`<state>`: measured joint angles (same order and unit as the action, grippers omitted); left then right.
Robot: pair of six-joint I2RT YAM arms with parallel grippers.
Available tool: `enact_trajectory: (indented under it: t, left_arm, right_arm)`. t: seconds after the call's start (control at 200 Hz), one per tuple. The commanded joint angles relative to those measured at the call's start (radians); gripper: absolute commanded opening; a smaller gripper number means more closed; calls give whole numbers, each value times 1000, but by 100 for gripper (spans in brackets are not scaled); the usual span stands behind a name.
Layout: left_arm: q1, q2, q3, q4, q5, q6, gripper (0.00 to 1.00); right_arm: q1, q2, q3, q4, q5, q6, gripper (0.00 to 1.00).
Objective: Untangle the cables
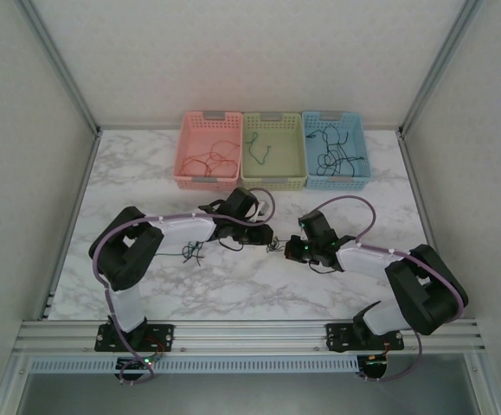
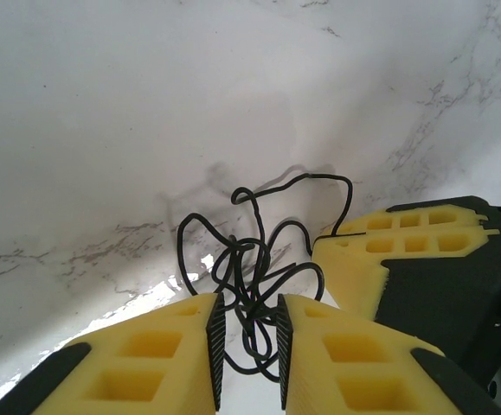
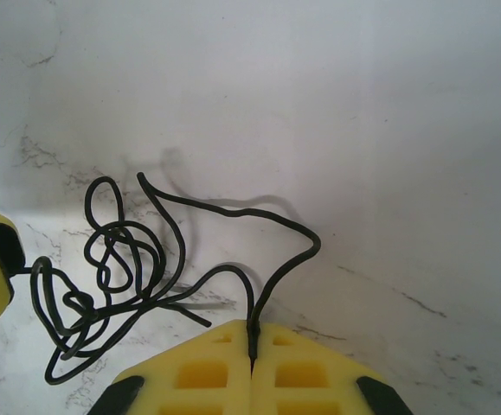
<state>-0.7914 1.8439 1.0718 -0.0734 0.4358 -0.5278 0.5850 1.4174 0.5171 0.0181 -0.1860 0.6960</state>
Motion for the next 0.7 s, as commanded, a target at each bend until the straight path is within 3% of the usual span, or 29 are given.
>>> enact_trajectory:
  t: [0.0, 0.25, 0.501, 0.696]
  left_arm:
    - [-6, -22, 17, -11, -11, -6, 20]
    - [-6, -20, 17, -19, -20, -1, 0]
    - [8, -107, -9, -83, -99, 25, 0]
    - [107, -346, -65, -187, -139, 50, 0]
  right_arm:
    - [-6, 5, 4, 2, -6, -2, 0]
    - [-6, -10, 6, -7, -4, -3, 0]
    - [-7, -74, 18, -69, 28, -24, 0]
    - [-79, -195, 21, -182, 73, -79, 0]
